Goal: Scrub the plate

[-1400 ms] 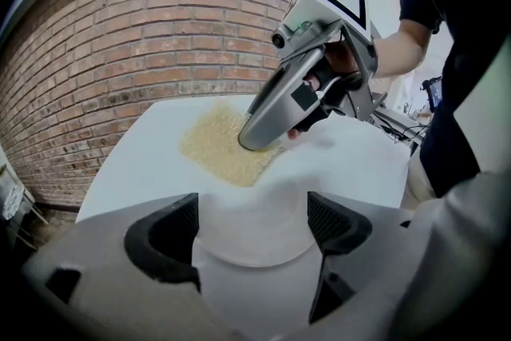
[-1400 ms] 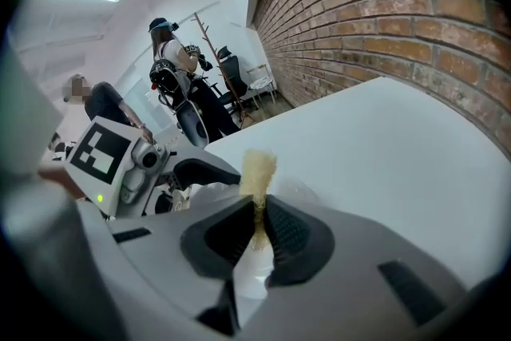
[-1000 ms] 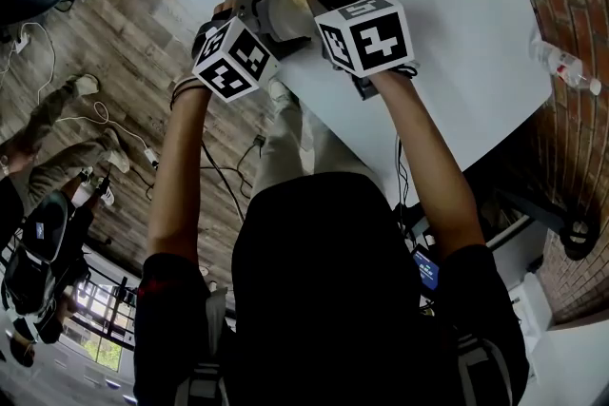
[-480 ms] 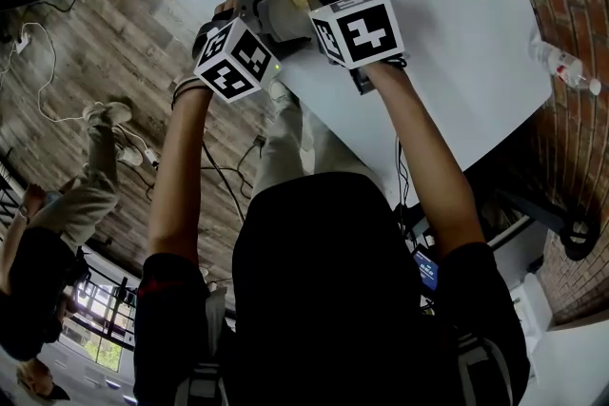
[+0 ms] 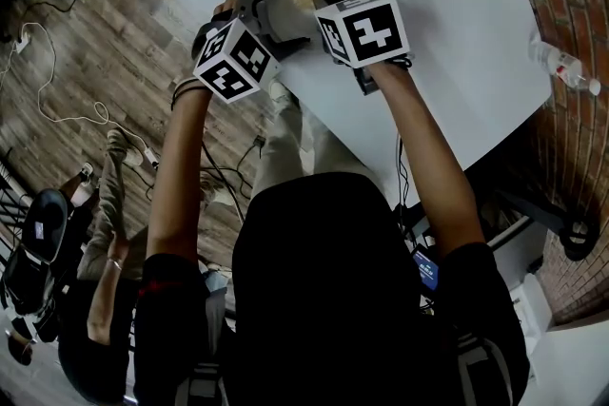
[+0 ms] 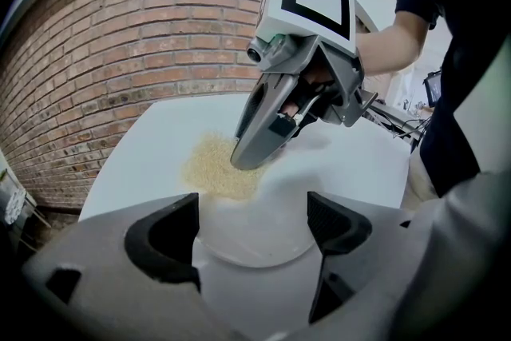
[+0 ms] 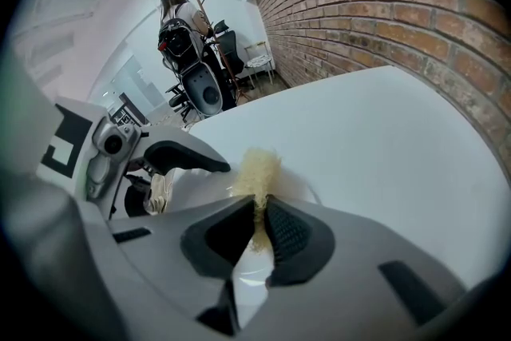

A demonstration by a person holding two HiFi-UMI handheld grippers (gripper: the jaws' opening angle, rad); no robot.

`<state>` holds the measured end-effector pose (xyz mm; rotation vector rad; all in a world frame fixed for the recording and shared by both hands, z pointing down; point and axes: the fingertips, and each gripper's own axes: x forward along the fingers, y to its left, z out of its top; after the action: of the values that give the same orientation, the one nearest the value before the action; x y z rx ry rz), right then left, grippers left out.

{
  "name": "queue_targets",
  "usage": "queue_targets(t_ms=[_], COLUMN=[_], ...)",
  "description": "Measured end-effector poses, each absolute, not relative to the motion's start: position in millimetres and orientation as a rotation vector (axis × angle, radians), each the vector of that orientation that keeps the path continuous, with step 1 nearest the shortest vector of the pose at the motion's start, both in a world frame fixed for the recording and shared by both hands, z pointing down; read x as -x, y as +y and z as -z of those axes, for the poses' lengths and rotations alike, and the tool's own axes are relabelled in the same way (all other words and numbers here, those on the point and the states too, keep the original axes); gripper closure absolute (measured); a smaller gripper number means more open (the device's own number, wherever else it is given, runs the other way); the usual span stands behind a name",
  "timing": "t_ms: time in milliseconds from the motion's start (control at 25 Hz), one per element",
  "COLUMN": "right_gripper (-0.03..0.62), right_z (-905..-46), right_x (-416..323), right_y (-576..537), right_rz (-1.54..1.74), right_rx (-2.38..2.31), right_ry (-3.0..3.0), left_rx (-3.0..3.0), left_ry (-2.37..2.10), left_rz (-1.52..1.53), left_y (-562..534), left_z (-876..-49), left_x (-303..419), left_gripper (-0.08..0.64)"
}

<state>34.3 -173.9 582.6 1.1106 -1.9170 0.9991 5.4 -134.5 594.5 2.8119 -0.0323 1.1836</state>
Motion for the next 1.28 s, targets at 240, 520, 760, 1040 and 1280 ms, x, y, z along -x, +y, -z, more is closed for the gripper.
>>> queue_targets(t_ms=[240, 520, 760, 1040, 1280], right_gripper=[0.552, 0.552, 0.552, 0.552, 0.552], right_z=[-582, -580, -578, -577, -579], right_x=[-48, -63, -71, -79, -77], right_y=[-170, -167, -164, -161, -160], right_rz=[-1.008, -1.007, -1.018, -1.016, -1.017], right_rx=[-1.135, -1.159, -1.179, -1.196, -1.190], right_ry=[-1.895, -1.876, -1.867, -1.843, -1.837], left_rx=[-2.812, -2.813, -2.811, -2.812, -2.807], left_ry=[-0.034, -0.034, -0.035, -0.033, -0.031], left_rz=[-1.182, -1.180, -1.184, -1.187, -1.192], left_y=[-134, -135, -134, -134, -134], left_z=[-594, -593, -592, -593, -595], left_x=[-5, -4, -3, -3, -5], left_gripper=[0.156, 0.156, 0.156, 0.156, 0.156])
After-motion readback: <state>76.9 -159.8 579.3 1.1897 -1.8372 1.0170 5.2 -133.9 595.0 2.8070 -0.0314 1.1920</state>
